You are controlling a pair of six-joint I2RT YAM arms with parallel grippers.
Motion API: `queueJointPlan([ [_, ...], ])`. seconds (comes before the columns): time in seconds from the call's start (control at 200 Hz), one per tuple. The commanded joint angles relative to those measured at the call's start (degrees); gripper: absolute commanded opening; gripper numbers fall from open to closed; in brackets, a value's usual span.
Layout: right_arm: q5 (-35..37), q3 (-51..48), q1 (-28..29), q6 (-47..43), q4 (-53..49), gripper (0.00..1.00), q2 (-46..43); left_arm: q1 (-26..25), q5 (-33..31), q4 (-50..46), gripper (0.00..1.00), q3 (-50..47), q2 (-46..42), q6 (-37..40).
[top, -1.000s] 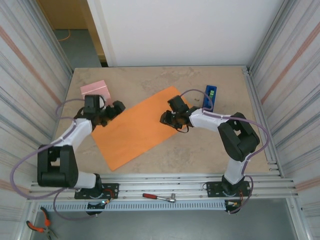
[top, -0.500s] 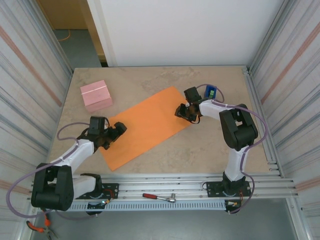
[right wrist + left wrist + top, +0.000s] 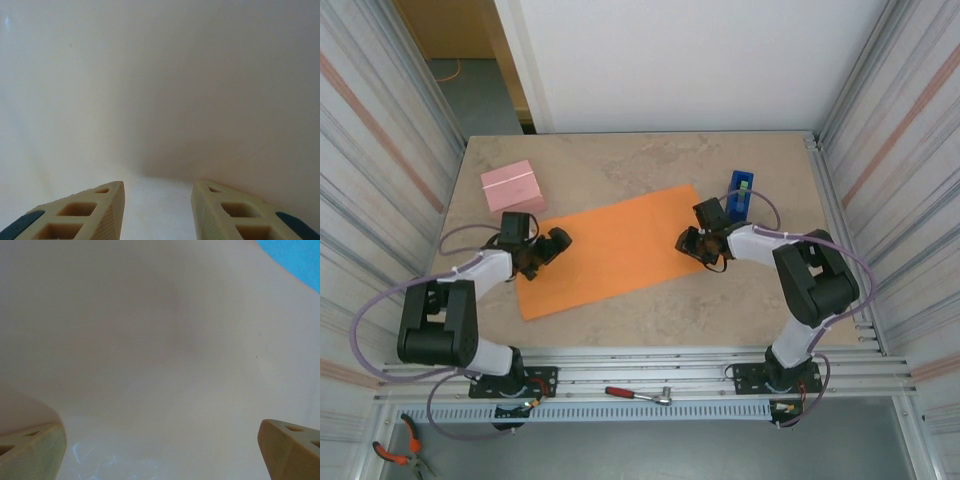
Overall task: Wrap the gift box in paper
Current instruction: Rotate the wrapping paper at the center of the table.
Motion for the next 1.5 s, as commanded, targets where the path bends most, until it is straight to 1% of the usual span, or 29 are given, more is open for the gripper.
queueJointPlan([
  [0.0, 4.7, -4.8, 2.04, 6.43, -5.79, 0.41, -1.6, 0.79, 0.07, -1.91, 0.99, 4.29, 3.17, 4.48],
  [0.165, 7.89, -8.67, 3.25, 9.82, -6.83, 0.42, -5.48, 0.9, 2.66, -3.1, 0.99, 8.79, 8.14, 7.5],
  [0.331, 10.79, -11.77, 4.42, 12.67, -9.89, 0.42, -9.83, 0.91, 3.91, -2.49, 0.98, 9.6, 10.33, 9.15],
  [0.431, 11.59, -14.85, 5.31, 14.9, -9.93, 0.42, -12.7, 0.89, 4.68, -2.25, 0.98, 9.88, 11.1, 9.61],
  [0.541, 12.21, -16.87, 4.93, 15.7, -10.23, 0.44, -15.15, 0.49, 5.5, -1.63, 0.98, 9.91, 11.74, 9.46],
  [0.706, 9.91, -15.81, 2.05, 11.4, -10.88, 0.46, -17.92, -0.52, 6.34, -1.46, 0.98, 10.24, 11.17, 9.57],
  [0.912, 7.92, -11.09, 0.79, 3.37, -12.43, 0.49, -22.76, -0.19, 6.66, -4.14, 0.98, 11.67, 6.37, 10.9],
  [1.032, 6.4, -7.17, -0.24, -1.71, -12.52, 0.5, -20.84, 0.7, 6.44, -5.17, 0.98, 11.59, 4.06, 11.04],
  [1.137, 4.24, -4.94, -1.59, -5.04, -10.81, 0.5, -17.26, 1.24, 5.69, -6.52, 0.98, 11.34, 3.17, 11.32],
  [1.303, 2.16, -3.14, -3.22, -6.93, -8.34, 0.49, -11.9, 1.6, 4.98, -6.32, 0.98, 9.27, 2.63, 11.08],
  [1.498, 2.3, -4.14, -3.17, -6.69, -6.62, 0.46, -8.26, 1.61, 4.81, -5.07, 0.98, 6.31, 3.02, 9.85],
])
